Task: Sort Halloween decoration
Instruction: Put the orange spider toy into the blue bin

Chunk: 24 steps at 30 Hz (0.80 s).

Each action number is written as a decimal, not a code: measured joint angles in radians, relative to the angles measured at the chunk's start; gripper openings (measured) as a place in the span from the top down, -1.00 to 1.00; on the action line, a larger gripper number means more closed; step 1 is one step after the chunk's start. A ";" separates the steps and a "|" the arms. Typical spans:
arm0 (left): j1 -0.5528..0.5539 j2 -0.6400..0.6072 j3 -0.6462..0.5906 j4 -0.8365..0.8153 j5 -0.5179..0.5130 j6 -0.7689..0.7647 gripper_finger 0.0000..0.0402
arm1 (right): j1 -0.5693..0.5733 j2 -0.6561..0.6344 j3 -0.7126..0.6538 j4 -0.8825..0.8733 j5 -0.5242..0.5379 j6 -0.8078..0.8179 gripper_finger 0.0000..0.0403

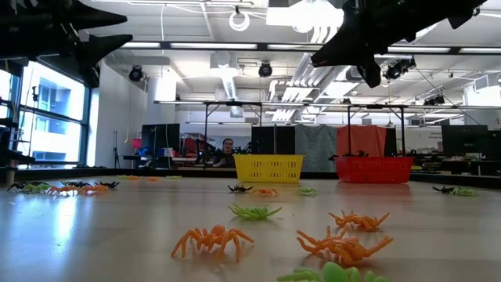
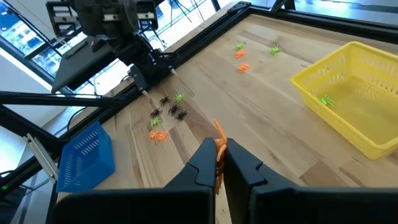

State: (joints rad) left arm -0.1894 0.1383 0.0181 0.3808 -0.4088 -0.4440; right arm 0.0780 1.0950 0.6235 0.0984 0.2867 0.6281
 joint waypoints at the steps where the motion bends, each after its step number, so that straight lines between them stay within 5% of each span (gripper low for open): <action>1: 0.000 0.032 0.000 0.032 0.000 -0.001 0.36 | 0.000 0.000 0.000 0.006 0.000 0.000 0.99; 5: 0.000 0.183 0.000 0.228 0.043 0.007 0.36 | -0.009 0.000 0.000 0.026 -0.001 0.000 0.99; 10: 0.000 0.395 0.047 0.416 0.222 0.062 0.36 | -0.035 0.000 0.000 0.027 0.000 0.000 0.99; 18: 0.016 0.692 0.257 0.457 0.056 0.048 0.36 | -0.054 0.000 0.000 0.022 -0.011 -0.008 0.99; 24: 0.060 0.871 0.417 0.456 0.331 0.153 0.36 | -0.054 0.000 0.000 0.019 -0.014 -0.036 0.99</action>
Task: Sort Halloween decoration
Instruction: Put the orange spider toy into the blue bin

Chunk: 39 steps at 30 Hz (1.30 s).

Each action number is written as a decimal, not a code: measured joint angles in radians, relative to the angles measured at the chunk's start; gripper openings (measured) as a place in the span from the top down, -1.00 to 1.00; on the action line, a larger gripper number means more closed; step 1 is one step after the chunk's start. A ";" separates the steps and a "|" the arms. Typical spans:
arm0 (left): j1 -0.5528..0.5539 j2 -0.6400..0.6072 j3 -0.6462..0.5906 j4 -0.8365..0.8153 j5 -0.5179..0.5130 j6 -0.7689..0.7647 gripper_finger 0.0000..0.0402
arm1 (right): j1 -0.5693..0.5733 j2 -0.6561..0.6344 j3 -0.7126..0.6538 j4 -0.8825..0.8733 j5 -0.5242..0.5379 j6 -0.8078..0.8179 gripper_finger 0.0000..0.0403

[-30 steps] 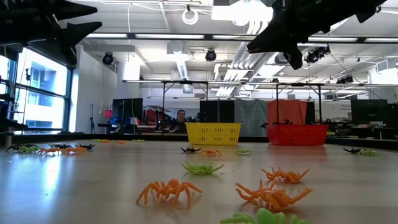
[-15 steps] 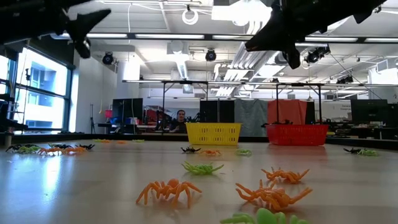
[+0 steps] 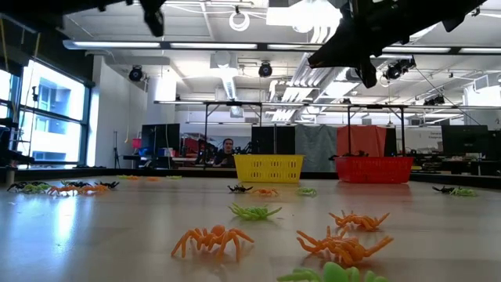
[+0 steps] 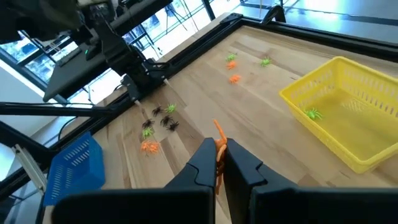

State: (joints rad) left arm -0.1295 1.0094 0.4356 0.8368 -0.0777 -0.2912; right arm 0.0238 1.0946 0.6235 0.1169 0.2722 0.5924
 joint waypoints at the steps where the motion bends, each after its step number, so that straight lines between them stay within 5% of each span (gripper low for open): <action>1: 0.001 0.025 0.022 -0.001 -0.001 0.037 0.36 | 0.000 0.000 0.000 0.001 0.000 -0.010 0.99; 6: 0.008 0.135 0.108 -0.038 -0.047 0.211 0.36 | 0.000 0.000 0.000 0.014 0.000 -0.036 0.99; 12: 0.048 0.245 0.182 -0.072 0.025 0.174 0.36 | 0.003 0.000 0.000 0.014 -0.032 -0.051 0.99; 15: 0.060 0.278 0.213 -0.068 -0.033 0.179 0.36 | 0.003 0.000 0.000 0.013 -0.035 -0.061 0.99; 20: 0.073 0.315 0.220 -0.070 -0.111 0.073 0.36 | 0.003 0.000 0.000 0.013 -0.034 -0.076 0.99; 27: 0.088 0.365 0.221 -0.069 -0.081 0.009 0.36 | 0.003 0.000 0.000 0.009 -0.034 -0.077 0.99; 34: 0.100 0.397 0.221 -0.046 -0.127 -0.224 0.36 | 0.003 0.000 0.000 0.006 -0.034 -0.078 0.99; 39: 0.108 0.404 0.221 -0.004 -0.124 -0.146 0.36 | 0.003 0.000 0.000 0.003 -0.033 -0.081 0.99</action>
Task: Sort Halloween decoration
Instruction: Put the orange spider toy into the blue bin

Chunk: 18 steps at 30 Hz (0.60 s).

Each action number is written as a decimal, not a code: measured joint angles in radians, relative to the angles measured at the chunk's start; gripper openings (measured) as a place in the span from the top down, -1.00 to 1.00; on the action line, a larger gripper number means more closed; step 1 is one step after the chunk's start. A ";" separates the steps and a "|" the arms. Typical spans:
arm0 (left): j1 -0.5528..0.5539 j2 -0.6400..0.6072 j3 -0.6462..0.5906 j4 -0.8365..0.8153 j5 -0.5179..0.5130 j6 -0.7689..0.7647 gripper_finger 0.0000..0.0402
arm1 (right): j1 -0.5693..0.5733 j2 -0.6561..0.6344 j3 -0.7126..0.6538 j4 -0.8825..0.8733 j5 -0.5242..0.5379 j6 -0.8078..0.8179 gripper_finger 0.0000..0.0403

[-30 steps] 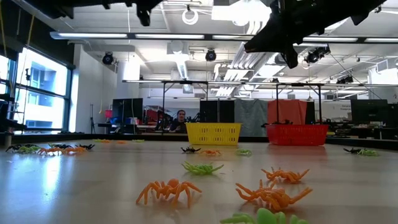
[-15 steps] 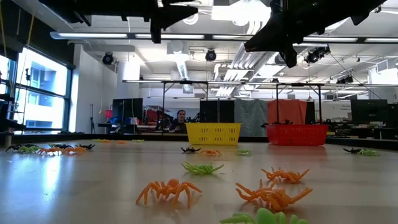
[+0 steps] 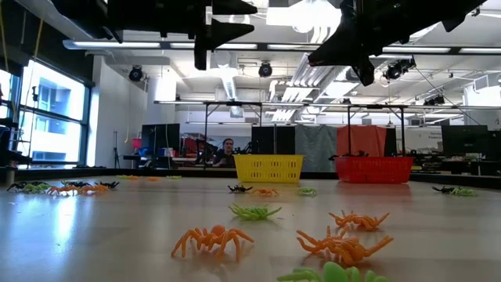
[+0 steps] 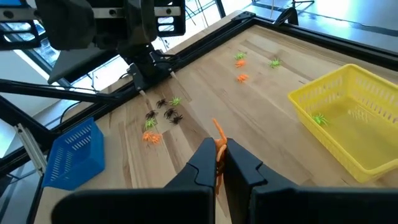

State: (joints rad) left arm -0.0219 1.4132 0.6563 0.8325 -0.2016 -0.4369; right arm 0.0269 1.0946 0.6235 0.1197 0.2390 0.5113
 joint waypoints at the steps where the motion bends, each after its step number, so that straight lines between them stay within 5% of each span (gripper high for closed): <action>1: 0.002 0.000 0.000 -0.003 0.000 0.006 0.36 | 0.000 0.000 0.000 0.000 0.000 0.000 0.99; 7: 0.018 0.001 0.000 -0.003 0.059 -0.115 0.36 | 0.000 0.000 0.000 -0.003 0.000 -0.008 0.99; 12: 0.024 0.001 0.000 0.000 0.141 0.167 0.36 | 0.000 0.000 0.000 -0.003 0.000 -0.022 0.99; 18: 0.028 0.001 0.000 0.006 0.082 0.151 0.36 | 0.000 0.000 0.000 -0.004 0.000 -0.022 0.99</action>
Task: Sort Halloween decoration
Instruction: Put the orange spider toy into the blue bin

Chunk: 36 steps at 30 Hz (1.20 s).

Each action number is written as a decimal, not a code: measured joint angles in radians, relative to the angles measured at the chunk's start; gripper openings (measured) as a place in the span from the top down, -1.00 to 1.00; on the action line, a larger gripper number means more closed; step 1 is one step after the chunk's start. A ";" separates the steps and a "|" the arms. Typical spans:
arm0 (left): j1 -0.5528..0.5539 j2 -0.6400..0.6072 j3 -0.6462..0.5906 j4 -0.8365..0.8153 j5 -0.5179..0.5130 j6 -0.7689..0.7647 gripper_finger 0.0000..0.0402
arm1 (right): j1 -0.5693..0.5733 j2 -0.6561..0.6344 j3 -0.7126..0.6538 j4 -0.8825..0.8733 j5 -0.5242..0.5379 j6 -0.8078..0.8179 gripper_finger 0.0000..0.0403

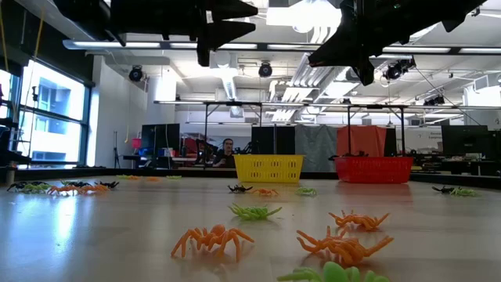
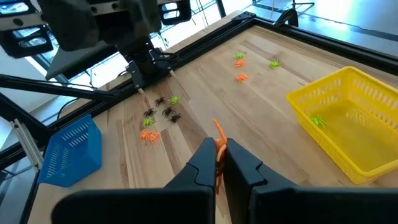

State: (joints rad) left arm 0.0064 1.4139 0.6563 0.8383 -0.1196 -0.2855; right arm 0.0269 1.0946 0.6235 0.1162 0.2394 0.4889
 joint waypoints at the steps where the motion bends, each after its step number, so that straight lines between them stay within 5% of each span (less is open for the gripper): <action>1: 0.001 0.000 0.000 0.005 0.002 0.000 0.36 | 0.000 0.000 0.000 0.000 0.000 0.000 0.99; 10: 0.012 0.000 0.000 0.030 0.002 0.004 0.36 | 0.000 0.000 0.000 -0.005 0.000 0.000 0.99; 18: 0.021 0.000 0.000 0.028 0.002 0.161 0.36 | 0.000 0.000 0.000 -0.008 0.000 0.000 0.99; 36: 0.022 0.000 0.000 0.025 0.002 0.072 0.36 | 0.000 0.000 0.000 -0.011 0.000 0.003 0.99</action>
State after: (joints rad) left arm 0.0280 1.4136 0.6563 0.8636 -0.1177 -0.2130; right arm 0.0269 1.0946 0.6235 0.1051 0.2394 0.4919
